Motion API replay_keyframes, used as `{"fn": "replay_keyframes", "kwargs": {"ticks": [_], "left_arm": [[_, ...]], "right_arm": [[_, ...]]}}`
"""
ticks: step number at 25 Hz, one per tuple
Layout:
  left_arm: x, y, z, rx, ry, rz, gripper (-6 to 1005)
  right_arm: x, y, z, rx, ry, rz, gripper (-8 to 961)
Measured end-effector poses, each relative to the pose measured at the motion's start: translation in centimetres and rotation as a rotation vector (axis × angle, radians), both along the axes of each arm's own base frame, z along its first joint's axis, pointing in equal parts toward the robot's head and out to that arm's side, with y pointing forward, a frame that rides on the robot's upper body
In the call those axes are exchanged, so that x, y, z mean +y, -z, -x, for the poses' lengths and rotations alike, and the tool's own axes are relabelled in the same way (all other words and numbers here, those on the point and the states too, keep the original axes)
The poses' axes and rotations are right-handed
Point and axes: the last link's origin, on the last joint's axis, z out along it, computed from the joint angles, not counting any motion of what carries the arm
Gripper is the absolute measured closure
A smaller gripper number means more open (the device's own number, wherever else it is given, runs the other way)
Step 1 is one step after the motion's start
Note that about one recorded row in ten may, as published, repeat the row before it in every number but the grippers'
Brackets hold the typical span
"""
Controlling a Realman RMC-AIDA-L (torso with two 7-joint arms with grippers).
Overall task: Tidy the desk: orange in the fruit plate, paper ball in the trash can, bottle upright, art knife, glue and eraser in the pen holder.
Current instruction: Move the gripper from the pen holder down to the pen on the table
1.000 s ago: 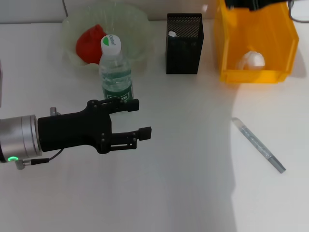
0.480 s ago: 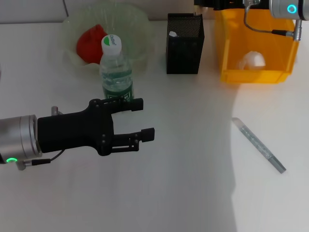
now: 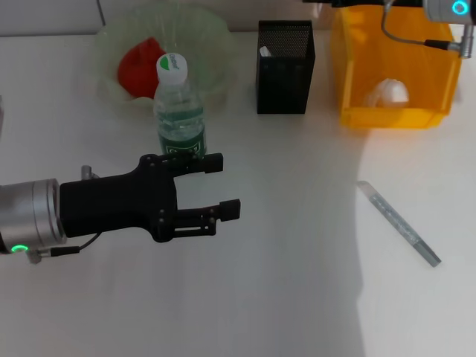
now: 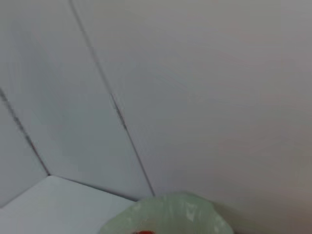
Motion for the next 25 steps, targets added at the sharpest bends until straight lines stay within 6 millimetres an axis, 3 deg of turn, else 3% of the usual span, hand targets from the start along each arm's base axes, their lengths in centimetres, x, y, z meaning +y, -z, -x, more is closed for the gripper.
{"fn": "replay_keyframes", "kwargs": {"ticks": [5,11,14,25], "left_arm": [[0.0,0.0,0.1,0.002,-0.005,0.007,199],[0.0,-0.2,0.3,0.003,-0.012,0.006,199],[0.0,-0.2,0.3,0.003,-0.014,0.006,199],[0.2,-0.1,-0.1,0.002,-0.004,0.005,199]], "right_arm": [[-2.4,-2.8,0.4,-0.095,-0.002,0.141,310],[-7.1,-5.0,0.4,-0.425,0.131,0.371,306],[-8.8,-3.6,-0.4,-0.566,0.228,0.458,309],[-9.3,2.4,-4.4,-0.683,0.351,0.587,318]]}}
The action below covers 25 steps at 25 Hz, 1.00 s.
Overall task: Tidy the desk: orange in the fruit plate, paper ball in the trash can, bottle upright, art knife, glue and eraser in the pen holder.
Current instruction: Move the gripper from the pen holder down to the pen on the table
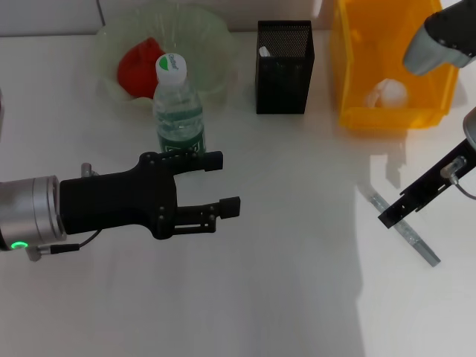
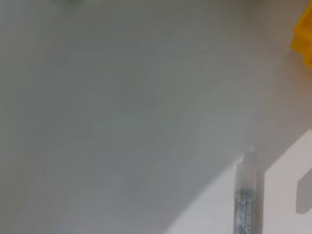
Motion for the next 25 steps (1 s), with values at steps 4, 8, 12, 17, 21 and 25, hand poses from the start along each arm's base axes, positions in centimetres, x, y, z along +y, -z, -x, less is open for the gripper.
{"fn": "replay_keyframes", "kwargs": {"ticks": [4,8,12,17,21,25], "left_arm": [[0.0,0.1,-0.1,0.000,0.001,0.001,199],[0.0,0.1,-0.1,0.000,0.001,0.001,199],[-0.1,0.2,0.0,-0.002,-0.002,0.001,199],[-0.2,0.2,0.1,-0.002,-0.003,0.003,199],[-0.2,0.3,0.0,-0.001,0.001,0.006,199],[-0.2,0.4,0.0,-0.003,0.001,0.004,199]], "right_arm": [[0.3,1.2,-0.9,-0.043,0.007,-0.007,320],[0.4,1.8,-1.1,-0.052,0.006,-0.008,321],[0.5,2.5,-1.1,-0.071,-0.008,-0.010,323],[0.6,3.1,-1.2,-0.084,-0.014,-0.012,325],[0.7,3.5,-1.3,-0.094,-0.010,-0.009,381],[0.7,3.7,-1.2,-0.109,-0.020,-0.010,491]]}}
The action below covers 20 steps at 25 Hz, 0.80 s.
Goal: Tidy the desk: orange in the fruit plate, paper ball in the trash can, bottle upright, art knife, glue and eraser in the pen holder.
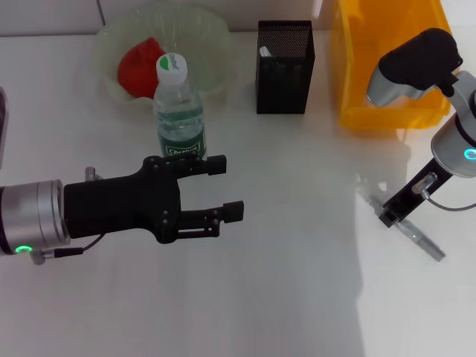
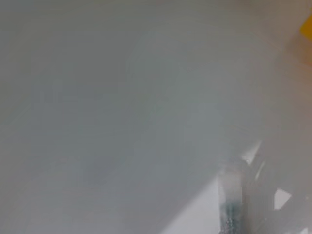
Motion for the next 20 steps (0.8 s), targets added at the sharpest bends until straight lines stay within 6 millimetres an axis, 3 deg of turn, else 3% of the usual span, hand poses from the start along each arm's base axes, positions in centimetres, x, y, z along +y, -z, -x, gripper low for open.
{"fn": "replay_keyframes", "kwargs": {"ticks": [2,8,13,14,15,17,20], "left_arm": [[0.0,0.0,0.0,0.000,0.000,0.000,199],[0.0,0.0,0.0,-0.001,0.000,-0.003,199],[0.0,-0.1,0.0,-0.002,0.003,-0.001,199],[0.0,-0.1,0.0,-0.003,0.003,-0.001,199],[0.0,-0.1,0.0,-0.002,0.004,0.000,199],[0.1,0.0,-0.1,0.001,0.007,0.000,199],[0.2,0.0,-0.2,0.005,0.009,-0.002,199]], "right_arm": [[0.0,0.0,0.1,-0.003,-0.006,-0.001,684],[0.3,-1.4,1.2,0.027,-0.058,-0.066,810],[0.3,-4.3,3.9,0.163,-0.168,-0.233,811],[0.7,-5.9,5.1,0.304,-0.225,-0.336,812],[0.7,-5.9,5.1,0.304,-0.225,-0.336,812],[1.4,-7.4,5.9,0.503,-0.294,-0.464,812],[2.9,-7.9,5.9,0.749,-0.375,-0.612,813]]}}
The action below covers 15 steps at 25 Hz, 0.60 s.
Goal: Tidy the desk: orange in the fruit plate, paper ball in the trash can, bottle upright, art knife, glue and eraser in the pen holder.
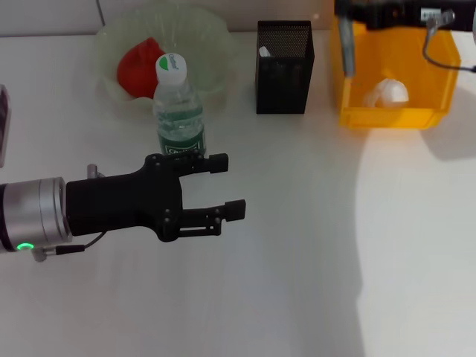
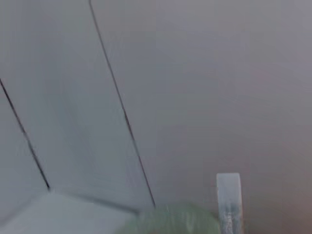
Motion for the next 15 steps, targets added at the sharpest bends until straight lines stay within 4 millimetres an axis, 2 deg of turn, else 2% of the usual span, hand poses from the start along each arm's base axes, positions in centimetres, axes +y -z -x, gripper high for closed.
{"fn": "replay_keyframes", "kwargs": {"ticks": [3,4,5,8,11,15], "left_arm": [[0.1,0.0,0.0,0.005,-0.003,-0.005,199],[0.1,0.0,0.1,0.005,-0.004,-0.006,199],[0.1,0.0,0.1,0.004,-0.005,-0.006,199],[0.1,0.1,0.1,0.003,-0.006,-0.004,199],[0.0,0.2,0.1,0.002,-0.007,-0.004,199],[-0.1,0.2,0.0,-0.007,-0.009,-0.004,199]], "right_arm": [[1.6,1.0,-1.2,0.183,-0.054,-0.096,814],[2.6,2.4,-2.3,0.291,-0.058,-0.138,815],[2.6,2.4,-2.3,0.291,-0.058,-0.138,815],[3.9,4.1,-3.6,0.407,-0.035,-0.230,816],[4.7,5.4,-4.5,0.417,-0.007,-0.332,817],[5.6,6.6,-4.3,0.398,0.018,-0.371,818]]}}
